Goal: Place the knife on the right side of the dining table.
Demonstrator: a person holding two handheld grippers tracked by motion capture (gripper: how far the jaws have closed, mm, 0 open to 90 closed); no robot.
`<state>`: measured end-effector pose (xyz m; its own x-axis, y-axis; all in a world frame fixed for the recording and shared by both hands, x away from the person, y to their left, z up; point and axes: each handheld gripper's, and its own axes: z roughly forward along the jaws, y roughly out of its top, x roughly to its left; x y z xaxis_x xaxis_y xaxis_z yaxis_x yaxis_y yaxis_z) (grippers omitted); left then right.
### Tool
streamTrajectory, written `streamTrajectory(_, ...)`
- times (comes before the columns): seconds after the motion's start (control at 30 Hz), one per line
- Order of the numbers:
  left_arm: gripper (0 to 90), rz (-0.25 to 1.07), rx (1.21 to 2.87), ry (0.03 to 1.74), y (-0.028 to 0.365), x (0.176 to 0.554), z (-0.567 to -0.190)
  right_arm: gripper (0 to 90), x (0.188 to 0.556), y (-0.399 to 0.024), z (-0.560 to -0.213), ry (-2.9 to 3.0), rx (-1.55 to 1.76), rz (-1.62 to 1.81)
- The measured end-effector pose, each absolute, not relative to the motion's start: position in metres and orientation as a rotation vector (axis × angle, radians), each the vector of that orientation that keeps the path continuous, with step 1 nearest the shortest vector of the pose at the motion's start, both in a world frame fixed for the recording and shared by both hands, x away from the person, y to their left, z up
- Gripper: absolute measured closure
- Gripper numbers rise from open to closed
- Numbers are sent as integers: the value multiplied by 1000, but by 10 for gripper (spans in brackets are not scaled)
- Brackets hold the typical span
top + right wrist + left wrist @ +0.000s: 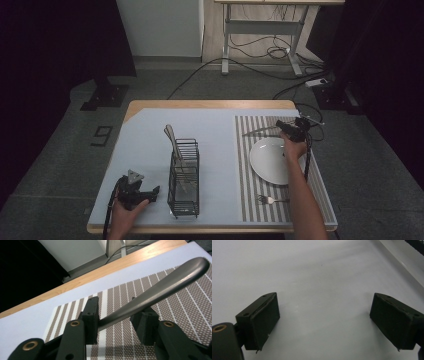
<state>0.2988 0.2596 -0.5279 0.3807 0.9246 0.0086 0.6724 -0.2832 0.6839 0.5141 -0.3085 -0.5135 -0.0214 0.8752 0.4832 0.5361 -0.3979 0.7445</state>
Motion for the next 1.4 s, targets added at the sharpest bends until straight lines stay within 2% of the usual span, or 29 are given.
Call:
streamTrajectory(0.93,86,551,2049,1368,260,299,-528,505,517,-314,-525,1463,2035,1292)
streamTrajectory(1.4,86,550,2049,1368,260,299,-528,493,517,-316,-526,1444,2124,1223)
